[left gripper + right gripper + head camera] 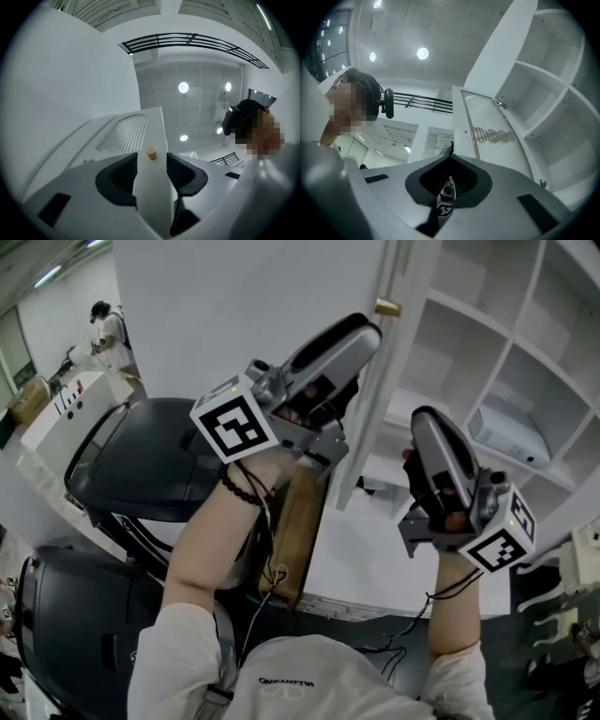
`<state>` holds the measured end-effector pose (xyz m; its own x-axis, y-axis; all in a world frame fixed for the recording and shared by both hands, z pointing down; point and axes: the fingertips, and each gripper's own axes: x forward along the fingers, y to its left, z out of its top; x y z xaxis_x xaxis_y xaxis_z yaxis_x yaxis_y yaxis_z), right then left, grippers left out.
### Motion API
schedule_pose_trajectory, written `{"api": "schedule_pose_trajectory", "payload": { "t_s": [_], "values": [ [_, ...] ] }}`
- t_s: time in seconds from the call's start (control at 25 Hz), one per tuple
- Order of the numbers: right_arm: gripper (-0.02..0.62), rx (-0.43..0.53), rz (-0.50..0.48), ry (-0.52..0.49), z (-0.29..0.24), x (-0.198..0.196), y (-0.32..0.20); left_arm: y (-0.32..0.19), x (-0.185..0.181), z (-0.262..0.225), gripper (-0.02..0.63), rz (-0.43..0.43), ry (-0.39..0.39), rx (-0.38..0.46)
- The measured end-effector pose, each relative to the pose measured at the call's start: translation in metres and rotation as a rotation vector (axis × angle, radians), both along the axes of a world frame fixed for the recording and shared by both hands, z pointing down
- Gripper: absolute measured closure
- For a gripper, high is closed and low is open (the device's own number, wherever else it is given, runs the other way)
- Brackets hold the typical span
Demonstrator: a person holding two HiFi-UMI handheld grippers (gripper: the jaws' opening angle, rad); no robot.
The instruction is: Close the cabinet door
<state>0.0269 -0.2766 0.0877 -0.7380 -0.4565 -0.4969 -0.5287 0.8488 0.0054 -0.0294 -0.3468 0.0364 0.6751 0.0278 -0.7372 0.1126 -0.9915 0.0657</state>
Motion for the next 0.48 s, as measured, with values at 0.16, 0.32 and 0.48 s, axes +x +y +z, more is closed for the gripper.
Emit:
{"api": "schedule_pose_trajectory", "payload": {
  "t_s": [0.16,0.32,0.48],
  "values": [
    [0.586,0.005,0.0,0.009,-0.004,-0.001,-0.001,-0.001,0.004,-0.006,0.408,0.012,-0.006,-0.003],
    [0.586,0.01,0.002,0.016,-0.007,-0.001,-0.004,-0.001,0.006,-0.015,0.41,0.045,0.001,-0.011],
    [0.586,0.022,0.009,0.025,-0.007,-0.002,-0.002,0.004,0.01,-0.019,0.42,0.068,-0.01,-0.006]
  ]
}}
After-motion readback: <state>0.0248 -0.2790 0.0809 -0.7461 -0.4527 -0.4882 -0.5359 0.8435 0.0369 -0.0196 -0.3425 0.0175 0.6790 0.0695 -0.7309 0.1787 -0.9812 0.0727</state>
